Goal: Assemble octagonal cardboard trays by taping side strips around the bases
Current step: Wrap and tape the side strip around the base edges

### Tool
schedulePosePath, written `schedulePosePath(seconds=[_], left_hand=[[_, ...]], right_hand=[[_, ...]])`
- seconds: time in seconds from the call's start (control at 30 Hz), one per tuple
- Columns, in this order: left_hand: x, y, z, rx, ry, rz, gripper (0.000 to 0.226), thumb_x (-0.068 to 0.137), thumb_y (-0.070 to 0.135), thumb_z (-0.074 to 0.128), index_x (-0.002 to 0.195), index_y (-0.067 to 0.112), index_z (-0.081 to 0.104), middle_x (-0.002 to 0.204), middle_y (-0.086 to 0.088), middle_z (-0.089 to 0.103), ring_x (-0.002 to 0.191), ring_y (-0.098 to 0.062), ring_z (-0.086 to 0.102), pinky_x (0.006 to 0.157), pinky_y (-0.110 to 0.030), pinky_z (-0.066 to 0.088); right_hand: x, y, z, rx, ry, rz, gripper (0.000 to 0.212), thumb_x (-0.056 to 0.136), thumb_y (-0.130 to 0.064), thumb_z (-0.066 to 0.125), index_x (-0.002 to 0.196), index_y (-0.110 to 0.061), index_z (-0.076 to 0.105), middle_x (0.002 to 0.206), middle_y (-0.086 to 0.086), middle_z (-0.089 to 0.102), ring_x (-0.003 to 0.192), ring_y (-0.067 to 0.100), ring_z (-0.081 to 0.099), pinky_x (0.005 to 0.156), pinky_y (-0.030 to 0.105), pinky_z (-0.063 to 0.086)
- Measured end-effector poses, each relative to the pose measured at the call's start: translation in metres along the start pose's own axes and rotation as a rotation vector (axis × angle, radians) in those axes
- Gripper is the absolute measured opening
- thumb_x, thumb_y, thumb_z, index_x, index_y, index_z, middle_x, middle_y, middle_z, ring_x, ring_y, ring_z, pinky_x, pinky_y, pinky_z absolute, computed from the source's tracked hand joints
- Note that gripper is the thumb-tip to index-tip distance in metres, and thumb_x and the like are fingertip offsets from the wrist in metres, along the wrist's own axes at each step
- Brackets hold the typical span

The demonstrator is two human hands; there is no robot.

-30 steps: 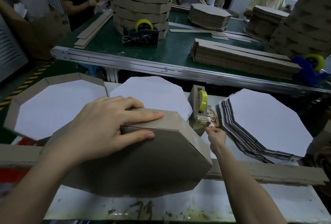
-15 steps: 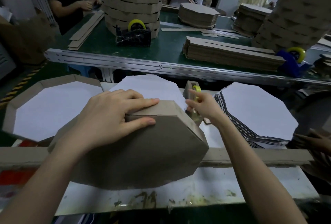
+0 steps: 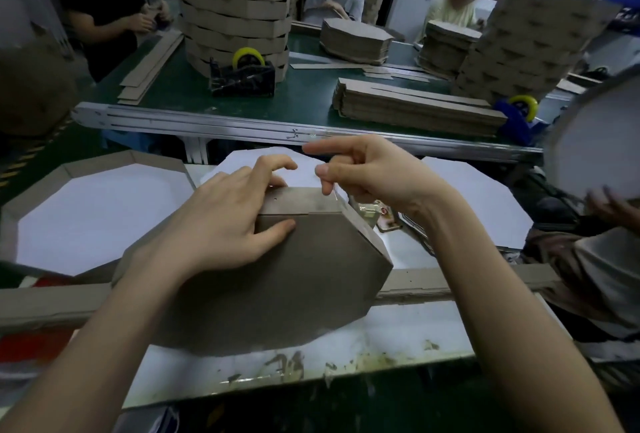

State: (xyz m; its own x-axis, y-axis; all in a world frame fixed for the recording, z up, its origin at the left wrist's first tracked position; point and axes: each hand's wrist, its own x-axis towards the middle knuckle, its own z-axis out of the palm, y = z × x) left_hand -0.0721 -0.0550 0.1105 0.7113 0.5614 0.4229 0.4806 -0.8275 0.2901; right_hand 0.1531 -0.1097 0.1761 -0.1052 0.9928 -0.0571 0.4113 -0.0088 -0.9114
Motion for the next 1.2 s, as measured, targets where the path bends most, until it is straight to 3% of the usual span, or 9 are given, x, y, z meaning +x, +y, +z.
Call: schedulePosePath(seconds=[0.17,0.37,0.73,0.97,1.2], left_hand=[[-0.004,0.001,-0.003,0.011,-0.023,0.032,0.06,0.086,0.053,0.058,0.133,0.045,0.022,0.12,0.009,0.062,0.101,-0.018,0.058,0.076,-0.032,0.035],[-0.003,0.002,-0.003,0.073,-0.085,0.074,0.058,0.091,0.059,0.04,0.139,0.063,0.008,0.123,0.011,0.055,0.105,-0.011,0.051,0.081,-0.031,0.036],[-0.004,0.0,-0.001,0.115,-0.08,0.119,0.056,0.092,0.06,0.03,0.142,0.063,0.003,0.122,0.011,0.052,0.105,-0.012,0.05,0.078,-0.029,0.034],[-0.002,-0.001,-0.003,0.148,-0.137,0.154,0.044,0.094,0.059,0.009,0.136,0.072,0.002,0.13,0.008,0.044,0.112,-0.012,0.044,0.08,-0.029,0.03],[-0.003,-0.002,-0.003,0.118,-0.134,0.148,0.044,0.089,0.063,0.01,0.132,0.076,0.012,0.132,0.007,0.044,0.115,-0.012,0.043,0.081,-0.029,0.031]], right_hand=[[-0.009,0.011,0.002,-0.095,0.054,0.106,0.035,0.094,-0.021,0.066,0.128,-0.023,0.06,0.075,0.002,0.073,0.05,0.009,0.036,0.046,0.023,0.027],[-0.017,0.015,0.0,-0.121,0.062,0.158,0.033,0.094,-0.021,0.066,0.127,-0.024,0.061,0.072,-0.001,0.071,0.049,0.005,0.038,0.044,0.019,0.03],[-0.021,0.017,-0.005,-0.105,-0.016,0.165,0.032,0.095,-0.017,0.065,0.127,-0.02,0.063,0.067,-0.002,0.067,0.047,0.005,0.036,0.042,0.016,0.03],[-0.018,0.022,-0.008,-0.069,-0.057,0.163,0.03,0.096,-0.012,0.063,0.126,-0.02,0.062,0.066,-0.001,0.065,0.044,0.006,0.032,0.039,0.016,0.027],[-0.014,0.03,-0.006,-0.097,-0.02,0.222,0.028,0.085,-0.033,0.076,0.111,-0.026,0.069,0.067,0.001,0.066,0.047,0.006,0.037,0.04,0.017,0.029]])
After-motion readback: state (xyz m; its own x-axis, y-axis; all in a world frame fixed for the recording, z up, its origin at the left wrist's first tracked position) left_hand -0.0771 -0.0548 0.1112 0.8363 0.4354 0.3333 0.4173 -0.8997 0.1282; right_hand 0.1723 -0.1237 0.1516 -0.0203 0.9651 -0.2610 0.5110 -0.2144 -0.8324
